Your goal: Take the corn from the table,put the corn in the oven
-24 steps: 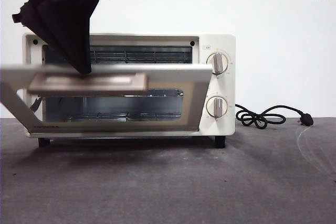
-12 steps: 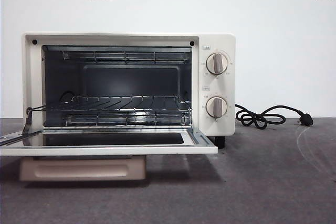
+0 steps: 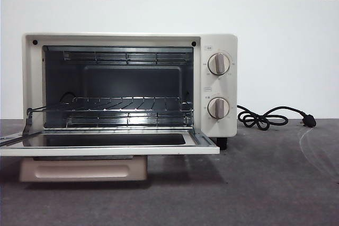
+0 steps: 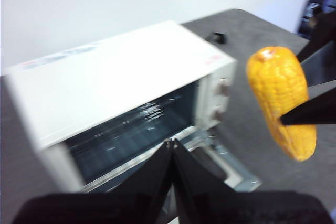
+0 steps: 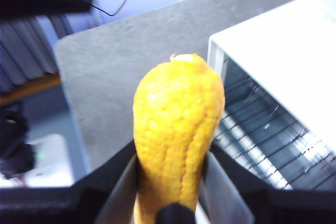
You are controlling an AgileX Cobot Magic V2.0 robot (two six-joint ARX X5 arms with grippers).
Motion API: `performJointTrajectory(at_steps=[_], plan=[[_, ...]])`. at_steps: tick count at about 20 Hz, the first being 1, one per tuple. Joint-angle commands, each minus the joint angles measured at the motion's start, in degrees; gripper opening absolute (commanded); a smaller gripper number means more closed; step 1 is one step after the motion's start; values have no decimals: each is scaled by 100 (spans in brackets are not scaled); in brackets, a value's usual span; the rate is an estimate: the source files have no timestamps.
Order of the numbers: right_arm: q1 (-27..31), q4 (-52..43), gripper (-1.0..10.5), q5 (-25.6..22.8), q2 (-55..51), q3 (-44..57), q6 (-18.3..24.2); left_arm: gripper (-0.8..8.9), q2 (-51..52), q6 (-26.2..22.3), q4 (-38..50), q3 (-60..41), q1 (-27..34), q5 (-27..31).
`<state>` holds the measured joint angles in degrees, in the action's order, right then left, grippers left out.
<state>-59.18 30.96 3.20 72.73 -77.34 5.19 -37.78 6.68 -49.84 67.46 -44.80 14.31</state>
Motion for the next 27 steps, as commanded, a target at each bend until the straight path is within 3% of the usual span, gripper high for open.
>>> performJointTrajectory(at_steps=[1,11,15,20,27], plan=[[-260,-280,-12,-426,208,-9,544,-6,387,13,-378,-55,-15,372],[-811,-1139,-12,-1493,964,-9,1558,-6,1596,87,-1384,-55,-15,527],[-837,-1397,-12,-1698,1388,-9,1950,-6,1961,223,-1569,-55,-15,527],[-837,-1591,-12,-2002,1961,-9,2055,-6,2170,348,-1672,-55,-15,527],[-826,-2085,-13,-3014,2734,-9,2616,-6,2177,374,-1683,-55,-17,527]])
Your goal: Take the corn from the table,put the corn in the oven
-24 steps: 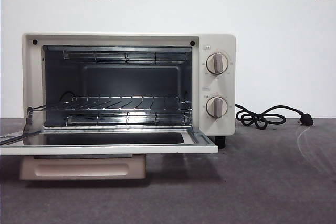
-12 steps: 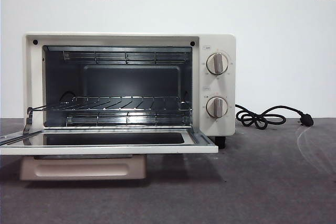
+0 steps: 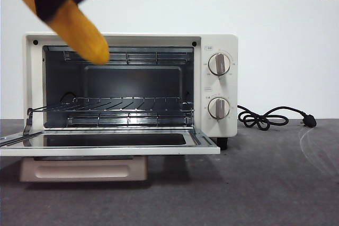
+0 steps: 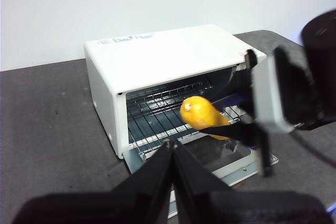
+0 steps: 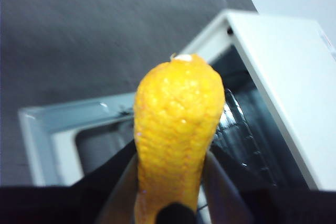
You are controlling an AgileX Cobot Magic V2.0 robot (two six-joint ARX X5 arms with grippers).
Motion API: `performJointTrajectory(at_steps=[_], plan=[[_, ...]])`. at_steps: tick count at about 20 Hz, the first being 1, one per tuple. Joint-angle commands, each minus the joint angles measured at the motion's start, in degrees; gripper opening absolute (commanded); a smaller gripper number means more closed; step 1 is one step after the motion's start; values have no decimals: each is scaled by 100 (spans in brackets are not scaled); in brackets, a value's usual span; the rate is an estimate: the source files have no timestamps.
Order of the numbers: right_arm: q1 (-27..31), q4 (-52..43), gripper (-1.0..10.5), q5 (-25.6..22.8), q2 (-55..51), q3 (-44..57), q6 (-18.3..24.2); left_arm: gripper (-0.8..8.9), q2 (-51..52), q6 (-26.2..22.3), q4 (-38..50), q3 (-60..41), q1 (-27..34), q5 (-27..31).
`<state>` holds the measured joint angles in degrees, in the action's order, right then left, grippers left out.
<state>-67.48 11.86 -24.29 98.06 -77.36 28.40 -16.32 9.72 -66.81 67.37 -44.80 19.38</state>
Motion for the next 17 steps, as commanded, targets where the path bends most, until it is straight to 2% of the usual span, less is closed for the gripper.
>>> performJointTrajectory(at_steps=[1,4,8,13,17], plan=[[15,-262,-12,-402,306,-7,389,-5,31,70,13,-46,-17,17],[85,-538,-13,-734,570,-7,699,-5,31,68,13,-46,-17,20],[197,-817,-13,-837,841,-7,990,-6,31,63,4,-48,-17,20],[369,-1368,-13,-1213,1176,-7,1399,-6,31,59,4,-46,-17,20],[520,-1644,-13,-1351,1377,-7,1580,-6,31,57,0,-46,-17,22]])
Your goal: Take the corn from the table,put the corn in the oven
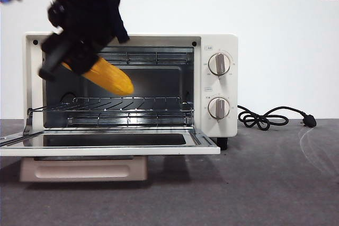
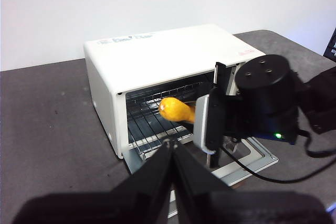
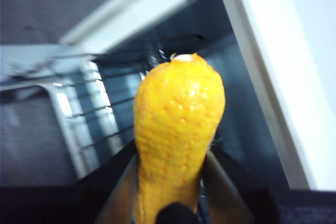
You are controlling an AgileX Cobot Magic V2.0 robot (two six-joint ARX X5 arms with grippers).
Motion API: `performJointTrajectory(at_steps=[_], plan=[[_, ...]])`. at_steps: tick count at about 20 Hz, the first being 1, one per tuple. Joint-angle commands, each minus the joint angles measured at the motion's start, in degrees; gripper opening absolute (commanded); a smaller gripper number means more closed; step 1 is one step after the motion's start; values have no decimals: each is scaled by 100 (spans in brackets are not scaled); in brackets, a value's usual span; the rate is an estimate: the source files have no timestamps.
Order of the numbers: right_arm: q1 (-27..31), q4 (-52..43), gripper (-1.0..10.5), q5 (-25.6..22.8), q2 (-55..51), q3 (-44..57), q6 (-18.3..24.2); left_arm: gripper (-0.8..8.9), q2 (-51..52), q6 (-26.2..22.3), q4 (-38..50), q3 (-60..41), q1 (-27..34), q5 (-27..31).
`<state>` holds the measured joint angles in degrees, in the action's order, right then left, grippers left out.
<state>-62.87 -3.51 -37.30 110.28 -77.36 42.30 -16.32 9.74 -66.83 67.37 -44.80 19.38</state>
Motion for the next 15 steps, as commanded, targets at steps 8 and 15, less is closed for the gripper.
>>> performJointTrajectory(at_steps=[8,15], plan=[[339,-219,-12,-133,313,-7,186,-6,31,52,0,-46,-17,22],[433,-190,32,-66,313,-7,186,-6,31,52,-7,-48,-17,22]])
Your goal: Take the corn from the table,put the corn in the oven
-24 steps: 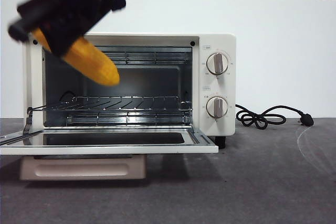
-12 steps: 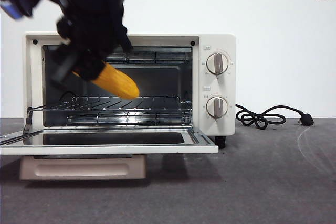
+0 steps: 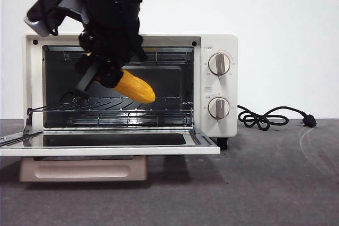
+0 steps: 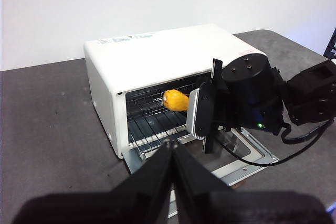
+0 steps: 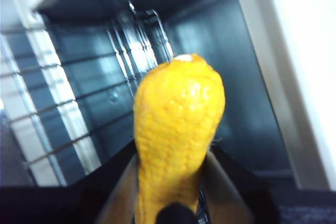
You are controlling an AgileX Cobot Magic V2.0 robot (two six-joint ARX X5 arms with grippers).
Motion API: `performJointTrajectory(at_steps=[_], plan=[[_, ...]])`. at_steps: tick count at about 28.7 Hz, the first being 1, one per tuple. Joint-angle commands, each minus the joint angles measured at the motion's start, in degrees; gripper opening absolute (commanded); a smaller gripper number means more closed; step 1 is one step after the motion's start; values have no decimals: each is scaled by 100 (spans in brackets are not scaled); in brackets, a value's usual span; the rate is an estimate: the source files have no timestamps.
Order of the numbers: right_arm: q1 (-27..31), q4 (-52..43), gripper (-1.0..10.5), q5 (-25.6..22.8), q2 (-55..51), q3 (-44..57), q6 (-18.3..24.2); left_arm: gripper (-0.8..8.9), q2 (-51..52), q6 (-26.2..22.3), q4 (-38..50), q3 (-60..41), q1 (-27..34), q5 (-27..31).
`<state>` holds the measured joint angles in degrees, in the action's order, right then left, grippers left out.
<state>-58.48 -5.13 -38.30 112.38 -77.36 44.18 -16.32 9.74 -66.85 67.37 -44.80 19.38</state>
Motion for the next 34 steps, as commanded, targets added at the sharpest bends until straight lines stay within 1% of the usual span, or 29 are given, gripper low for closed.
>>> performJointTrajectory(at_steps=[1,3,6,10,13,16,24,28,30,34], plan=[[-4,-15,89,61,103,-7,-2,-6,31,52,-13,-46,-17,22],[0,66,183,144,103,-7,-15,-6,31,52,-52,-46,-17,24],[0,219,247,243,103,-7,-160,-6,31,52,-138,-48,-17,33],[0,254,349,247,103,-7,-385,-6,31,55,-138,-46,-17,35],[-2,254,410,238,103,-7,-459,-6,31,52,-133,-46,-17,35],[-2,258,418,219,103,-7,-503,-5,31,55,-127,-46,-17,35],[-85,155,414,-59,92,-9,-516,-6,31,55,-140,-48,-17,35],[-149,160,410,-208,59,-15,-516,-7,24,76,-330,-48,-17,37],[-195,142,410,-315,35,-17,-520,-7,17,177,-476,-48,-20,37],[-236,138,410,-354,-116,-17,-525,-8,-20,361,-793,-50,-114,35]])
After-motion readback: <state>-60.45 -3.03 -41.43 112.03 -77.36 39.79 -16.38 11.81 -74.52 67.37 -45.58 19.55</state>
